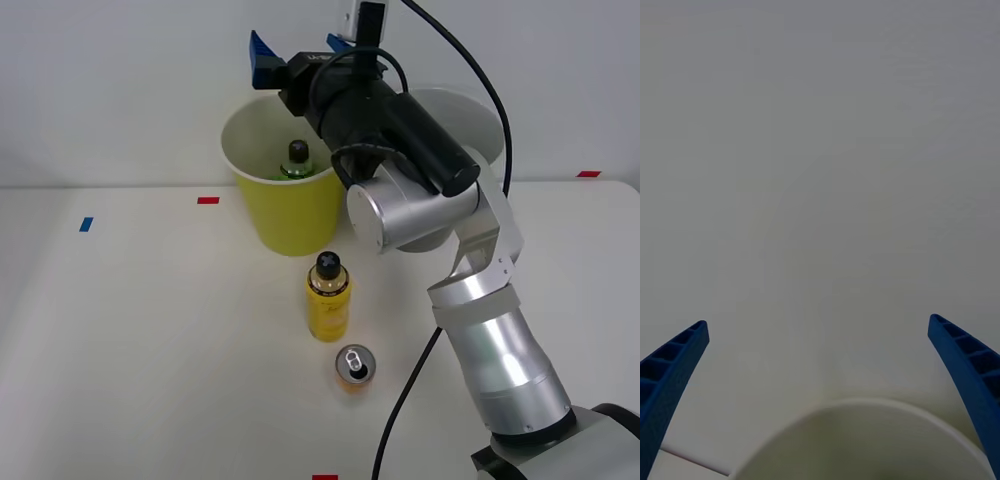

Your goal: Put cans in the gray bin, plastic bottles in the light green bin

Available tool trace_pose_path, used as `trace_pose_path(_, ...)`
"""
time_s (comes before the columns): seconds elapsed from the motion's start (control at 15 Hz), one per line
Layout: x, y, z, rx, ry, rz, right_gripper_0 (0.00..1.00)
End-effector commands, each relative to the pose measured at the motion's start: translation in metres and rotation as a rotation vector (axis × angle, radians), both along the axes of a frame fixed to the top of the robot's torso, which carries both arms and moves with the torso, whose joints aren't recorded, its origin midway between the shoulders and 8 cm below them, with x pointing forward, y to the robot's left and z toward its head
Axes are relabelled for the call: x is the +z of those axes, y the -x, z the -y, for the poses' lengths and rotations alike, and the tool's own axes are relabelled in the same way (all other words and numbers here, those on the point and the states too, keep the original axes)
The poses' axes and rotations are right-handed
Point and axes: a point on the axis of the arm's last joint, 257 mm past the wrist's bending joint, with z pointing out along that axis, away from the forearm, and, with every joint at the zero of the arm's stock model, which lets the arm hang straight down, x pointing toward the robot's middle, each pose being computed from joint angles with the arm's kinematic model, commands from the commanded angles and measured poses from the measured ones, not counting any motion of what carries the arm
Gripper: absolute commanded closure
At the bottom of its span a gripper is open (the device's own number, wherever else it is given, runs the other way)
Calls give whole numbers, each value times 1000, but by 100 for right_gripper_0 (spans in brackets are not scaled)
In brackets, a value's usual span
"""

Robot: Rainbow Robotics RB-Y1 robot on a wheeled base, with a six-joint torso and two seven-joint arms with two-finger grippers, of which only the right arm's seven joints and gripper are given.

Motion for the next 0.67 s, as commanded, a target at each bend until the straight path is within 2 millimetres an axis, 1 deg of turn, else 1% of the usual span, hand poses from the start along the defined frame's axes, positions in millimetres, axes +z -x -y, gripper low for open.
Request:
trace_pose_path(0.07,0,0,-1,-1,8,4,0)
trace_pose_path(0.53,0,0,-1,-4,21,13,0)
trace_pose_path(0.67,4,1,-1,-1,12,24,0)
